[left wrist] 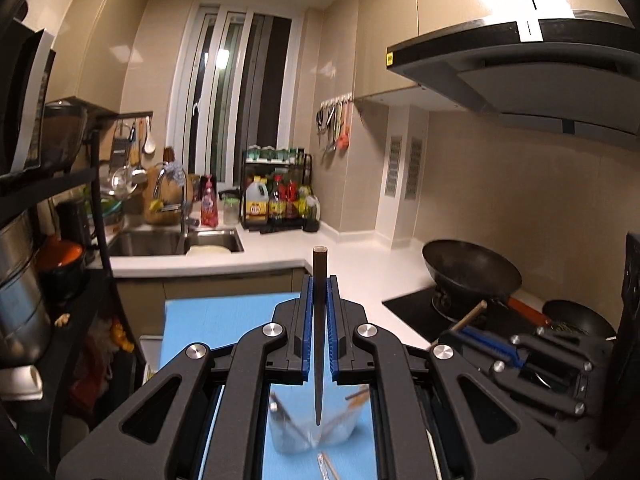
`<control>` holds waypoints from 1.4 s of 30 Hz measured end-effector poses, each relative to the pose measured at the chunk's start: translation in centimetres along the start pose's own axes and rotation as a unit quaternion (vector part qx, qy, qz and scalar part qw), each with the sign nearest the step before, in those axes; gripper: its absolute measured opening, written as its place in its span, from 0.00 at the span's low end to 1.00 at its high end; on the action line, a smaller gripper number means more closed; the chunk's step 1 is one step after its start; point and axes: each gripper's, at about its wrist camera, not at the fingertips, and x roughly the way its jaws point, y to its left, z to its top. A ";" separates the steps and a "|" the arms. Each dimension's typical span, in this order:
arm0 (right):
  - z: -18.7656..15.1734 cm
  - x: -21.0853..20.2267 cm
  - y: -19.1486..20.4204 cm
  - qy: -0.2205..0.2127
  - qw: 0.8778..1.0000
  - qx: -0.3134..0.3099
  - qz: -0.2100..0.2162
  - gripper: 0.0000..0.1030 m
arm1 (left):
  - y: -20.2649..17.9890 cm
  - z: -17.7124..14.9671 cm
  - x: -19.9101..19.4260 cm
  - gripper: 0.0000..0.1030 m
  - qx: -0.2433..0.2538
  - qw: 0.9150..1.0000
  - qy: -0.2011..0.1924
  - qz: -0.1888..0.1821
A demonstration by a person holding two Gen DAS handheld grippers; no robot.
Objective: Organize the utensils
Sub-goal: 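Lower both chopsticks into the clear holder and open both tools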
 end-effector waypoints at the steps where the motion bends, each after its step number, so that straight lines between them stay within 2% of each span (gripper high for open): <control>1: -0.4 1.0 -0.1 0.005 1.000 -0.003 -0.003 0.05 | -0.1 -0.1 1.1 0.06 0.006 1.000 0.000 0.005; 5: -2.8 4.5 -0.8 0.037 0.999 0.002 -0.004 0.05 | -0.1 -2.5 6.3 0.06 0.018 0.999 0.046 0.016; 10: -5.4 7.6 -1.3 0.075 0.997 0.001 0.002 0.06 | 0.2 -6.3 11.7 0.07 0.037 0.991 0.128 0.025; 12: -6.1 8.0 -1.5 0.084 0.996 0.000 0.000 0.10 | 0.6 -7.4 13.4 0.07 0.025 0.986 0.167 0.012; 14: -6.4 7.7 -1.9 0.084 0.996 0.008 0.002 0.20 | 1.2 -7.9 13.7 0.12 0.008 0.983 0.182 -0.001; 16: -6.6 7.0 -2.2 0.078 0.997 0.013 0.003 0.20 | 1.7 -7.8 12.7 0.25 -0.002 0.986 0.169 -0.007; 22: -7.1 4.2 -2.2 0.061 0.998 0.021 0.007 0.20 | 2.0 -7.4 8.9 0.25 -0.016 0.990 0.138 -0.003; 31: -9.4 0.0 -0.8 0.051 0.998 0.024 0.014 0.20 | 1.0 -9.1 3.9 0.25 0.007 0.992 0.123 0.025; 36: -11.4 -2.0 -0.1 0.055 0.998 0.026 0.016 0.20 | 1.2 -11.2 1.7 0.25 0.002 0.991 0.131 0.026; 42: -14.6 -3.3 0.2 0.071 0.997 0.035 0.020 0.18 | 2.1 -15.7 -0.5 0.25 -0.007 0.988 0.150 0.033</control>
